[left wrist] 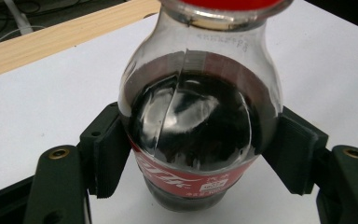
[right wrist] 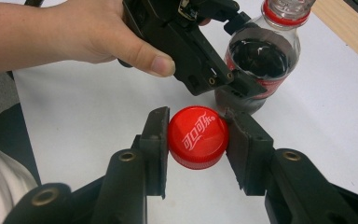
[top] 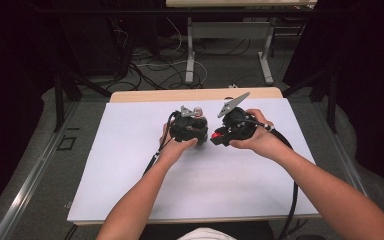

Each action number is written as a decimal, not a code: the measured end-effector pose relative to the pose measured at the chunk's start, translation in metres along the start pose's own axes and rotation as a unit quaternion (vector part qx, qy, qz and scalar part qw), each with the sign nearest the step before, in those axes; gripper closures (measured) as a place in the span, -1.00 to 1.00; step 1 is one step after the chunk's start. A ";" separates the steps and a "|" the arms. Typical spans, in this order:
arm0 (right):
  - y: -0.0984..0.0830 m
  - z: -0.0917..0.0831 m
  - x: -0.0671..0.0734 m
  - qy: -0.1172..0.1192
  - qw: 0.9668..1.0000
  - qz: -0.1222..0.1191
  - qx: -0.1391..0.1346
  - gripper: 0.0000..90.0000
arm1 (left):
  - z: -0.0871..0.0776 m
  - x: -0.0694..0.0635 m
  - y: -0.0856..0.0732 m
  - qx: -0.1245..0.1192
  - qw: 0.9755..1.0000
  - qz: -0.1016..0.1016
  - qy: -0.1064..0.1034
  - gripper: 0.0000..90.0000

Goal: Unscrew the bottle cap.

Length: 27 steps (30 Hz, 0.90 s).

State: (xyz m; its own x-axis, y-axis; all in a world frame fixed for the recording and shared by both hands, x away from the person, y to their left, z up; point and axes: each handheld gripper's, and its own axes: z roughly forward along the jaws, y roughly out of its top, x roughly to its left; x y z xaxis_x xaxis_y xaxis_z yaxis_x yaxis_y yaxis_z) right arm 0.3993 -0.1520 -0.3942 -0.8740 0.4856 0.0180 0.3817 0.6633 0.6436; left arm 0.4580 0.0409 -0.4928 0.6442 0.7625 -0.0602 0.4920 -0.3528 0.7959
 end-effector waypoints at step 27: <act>0.001 0.005 0.000 -0.002 1.000 -0.001 0.002 0.36 | 0.014 0.000 -0.014 -0.007 1.000 0.003 0.001 -0.36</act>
State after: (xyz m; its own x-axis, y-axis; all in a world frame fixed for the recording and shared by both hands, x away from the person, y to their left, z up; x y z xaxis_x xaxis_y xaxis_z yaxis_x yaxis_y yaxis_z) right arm 0.4009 -0.1483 -0.3973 -0.8735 0.4866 0.0140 0.3817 0.6667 0.6402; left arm 0.4595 0.0379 -0.5126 0.6456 0.7618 -0.0534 0.4793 -0.3498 0.8049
